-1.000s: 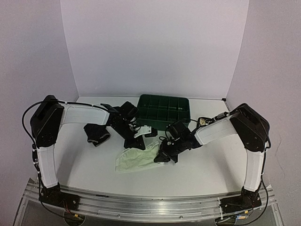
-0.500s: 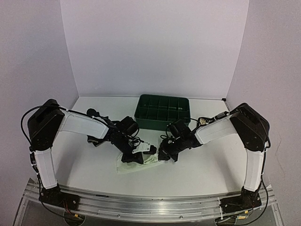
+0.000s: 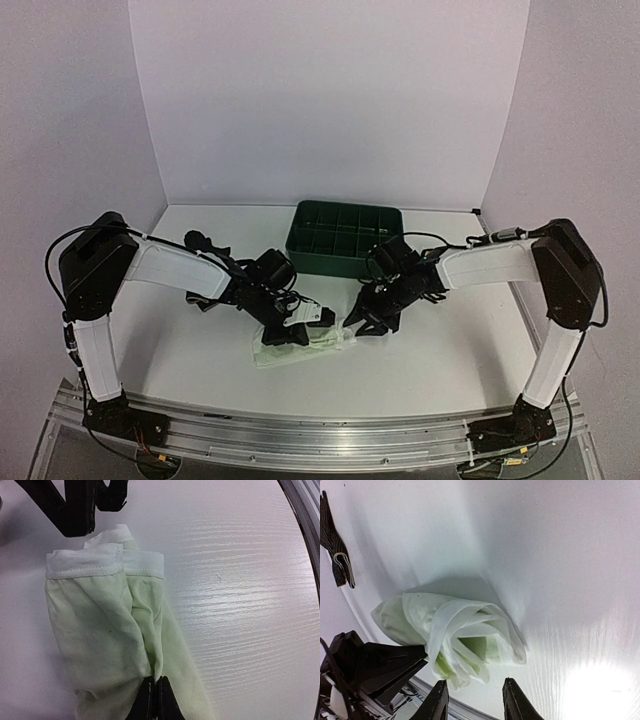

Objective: Roll the underwear
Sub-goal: Fold the underwear at the center of the board.

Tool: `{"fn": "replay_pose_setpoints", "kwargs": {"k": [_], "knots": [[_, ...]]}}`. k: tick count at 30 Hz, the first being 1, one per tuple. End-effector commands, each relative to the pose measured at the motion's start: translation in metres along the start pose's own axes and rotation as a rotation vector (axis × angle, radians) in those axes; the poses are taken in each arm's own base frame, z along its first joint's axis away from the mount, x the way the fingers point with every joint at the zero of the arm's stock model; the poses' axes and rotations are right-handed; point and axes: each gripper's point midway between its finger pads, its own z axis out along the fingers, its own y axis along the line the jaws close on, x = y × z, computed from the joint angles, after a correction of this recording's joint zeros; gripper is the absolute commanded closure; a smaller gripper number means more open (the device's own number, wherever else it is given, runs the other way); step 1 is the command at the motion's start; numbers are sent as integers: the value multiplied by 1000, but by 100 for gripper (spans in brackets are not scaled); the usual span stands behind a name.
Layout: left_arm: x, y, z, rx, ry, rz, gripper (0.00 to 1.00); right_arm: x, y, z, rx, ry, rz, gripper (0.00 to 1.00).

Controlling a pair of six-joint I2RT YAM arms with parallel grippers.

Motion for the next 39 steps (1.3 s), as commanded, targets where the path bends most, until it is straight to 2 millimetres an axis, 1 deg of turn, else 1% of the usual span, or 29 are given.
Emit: {"fn": "replay_pose_setpoints", "kwargs": {"k": [1,3,7,9,14,16,18,22,26,28,32,34,37,39], "knots": [[-12,8,-7,-41,-35,-2,100,11,9,-22,-11,42,-13,57],[-12,8,-7,-42,-37,-2,100,14,16,-25,-33,56,-19,51],[-13,9,-7,-46,-38,0,100,12,35,-35,-85,40,-60,48],[-13,9,-6,-45,-39,2,100,8,41,-29,-102,46,-73,48],[-17,12,-7,-56,-52,9,100,-2,47,4,-131,91,-55,50],[-18,12,-8,-57,-54,10,100,-2,49,10,-142,105,-50,50],[-18,11,-8,-57,-54,9,100,-2,50,12,-144,109,-49,50],[-17,11,-8,-56,-56,8,100,-1,44,20,-129,130,-31,50],[-17,11,-8,-59,-53,11,100,2,30,27,-96,144,-10,50],[-16,11,-8,-57,-51,9,100,4,25,24,-79,133,-6,50],[-14,9,-7,-51,-46,6,100,6,16,10,-16,109,-25,48],[-14,10,-7,-51,-46,6,100,7,12,10,-7,110,-23,48],[-15,11,-7,-53,-47,8,100,9,9,20,1,142,-17,48],[-15,11,-7,-53,-47,9,100,7,10,25,-3,150,-29,50]]}}
